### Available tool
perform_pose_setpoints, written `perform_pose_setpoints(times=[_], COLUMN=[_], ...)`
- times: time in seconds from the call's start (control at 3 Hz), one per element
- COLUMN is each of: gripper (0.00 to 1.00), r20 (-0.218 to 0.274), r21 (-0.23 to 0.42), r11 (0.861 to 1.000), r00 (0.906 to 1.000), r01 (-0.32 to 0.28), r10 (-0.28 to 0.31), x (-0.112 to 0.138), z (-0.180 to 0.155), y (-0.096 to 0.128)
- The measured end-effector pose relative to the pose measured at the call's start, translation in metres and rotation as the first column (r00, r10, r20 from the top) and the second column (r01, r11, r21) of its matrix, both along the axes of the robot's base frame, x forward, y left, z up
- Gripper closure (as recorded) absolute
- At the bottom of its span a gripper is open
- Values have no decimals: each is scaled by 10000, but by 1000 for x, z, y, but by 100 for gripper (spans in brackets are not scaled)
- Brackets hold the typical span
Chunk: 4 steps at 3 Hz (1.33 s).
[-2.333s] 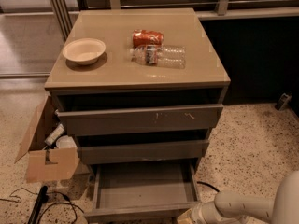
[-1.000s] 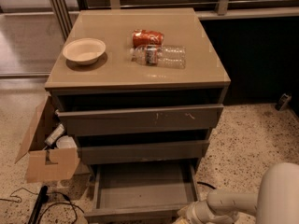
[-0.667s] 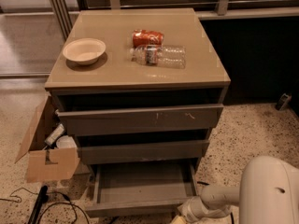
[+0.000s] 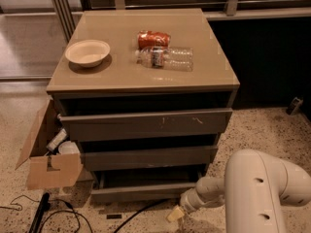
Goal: Close bottom drawer
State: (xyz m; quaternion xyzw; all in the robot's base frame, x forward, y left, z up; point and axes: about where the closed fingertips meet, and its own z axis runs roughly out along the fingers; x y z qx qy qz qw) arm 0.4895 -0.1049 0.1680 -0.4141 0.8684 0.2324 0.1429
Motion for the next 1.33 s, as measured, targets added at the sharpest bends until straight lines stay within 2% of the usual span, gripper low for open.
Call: perform_pose_setpoints(times=[0.33,0.67,1.0,1.33], gripper=[41,63,61,38], r20=[715,1820,1897,1881], r21=[-32,134,185,186], r11=[10000,9998,9997,9997], r00=[9974,9832,9818,9821], r01=[-55,-135,-133,-133], r10=[57,108,95,95], x=[33,57,58,58], z=[14,42,45,44], y=[5,7,9,9])
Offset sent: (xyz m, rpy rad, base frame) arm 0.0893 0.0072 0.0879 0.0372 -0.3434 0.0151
